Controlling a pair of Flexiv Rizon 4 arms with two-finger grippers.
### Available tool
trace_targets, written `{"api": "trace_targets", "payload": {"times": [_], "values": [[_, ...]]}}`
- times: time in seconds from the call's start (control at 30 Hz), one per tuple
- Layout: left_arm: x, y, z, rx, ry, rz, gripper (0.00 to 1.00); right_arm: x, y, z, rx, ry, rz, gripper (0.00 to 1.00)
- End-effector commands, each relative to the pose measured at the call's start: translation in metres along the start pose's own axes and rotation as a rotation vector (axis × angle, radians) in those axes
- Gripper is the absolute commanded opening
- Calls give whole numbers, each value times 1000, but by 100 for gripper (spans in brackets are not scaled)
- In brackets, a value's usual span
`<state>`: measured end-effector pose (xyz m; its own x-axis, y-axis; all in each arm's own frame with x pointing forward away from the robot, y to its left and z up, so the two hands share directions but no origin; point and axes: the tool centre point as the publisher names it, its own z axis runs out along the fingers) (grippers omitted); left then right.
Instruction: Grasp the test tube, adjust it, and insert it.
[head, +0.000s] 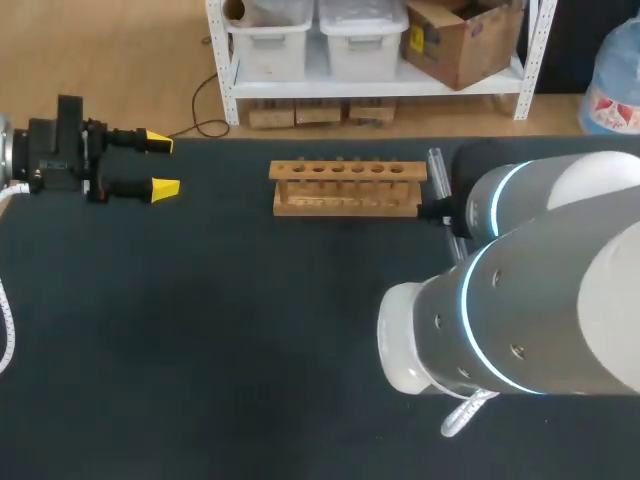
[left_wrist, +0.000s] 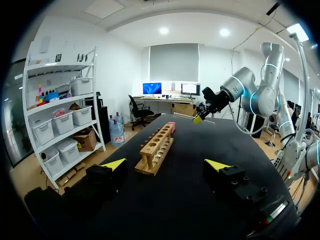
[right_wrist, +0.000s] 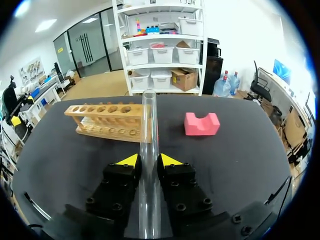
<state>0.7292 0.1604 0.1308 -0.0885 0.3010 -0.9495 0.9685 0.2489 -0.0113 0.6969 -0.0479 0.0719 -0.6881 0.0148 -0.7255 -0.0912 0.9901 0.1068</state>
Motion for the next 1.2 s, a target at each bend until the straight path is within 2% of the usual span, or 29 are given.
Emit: {"api": "trace_targets", "payload": {"times": [0.03,0.17,0.33,0.73,1.2], "values": [[1,-1,0,-2,-4,3,100,-3,10,8,-28,-11,1,0],[1,-1,0,-2,-4,3,100,-3,18,10,-51,-13,-12,0],[1,-1,0,-2,-4,3,100,1,28,15,-14,-20,-15,0],[1,-1,0,-2,-4,3,100,4,50,31,7,-44,-34,0],[1,-1,0,-2,-4,3,100,8,55,40,0,3,-60,0]]}}
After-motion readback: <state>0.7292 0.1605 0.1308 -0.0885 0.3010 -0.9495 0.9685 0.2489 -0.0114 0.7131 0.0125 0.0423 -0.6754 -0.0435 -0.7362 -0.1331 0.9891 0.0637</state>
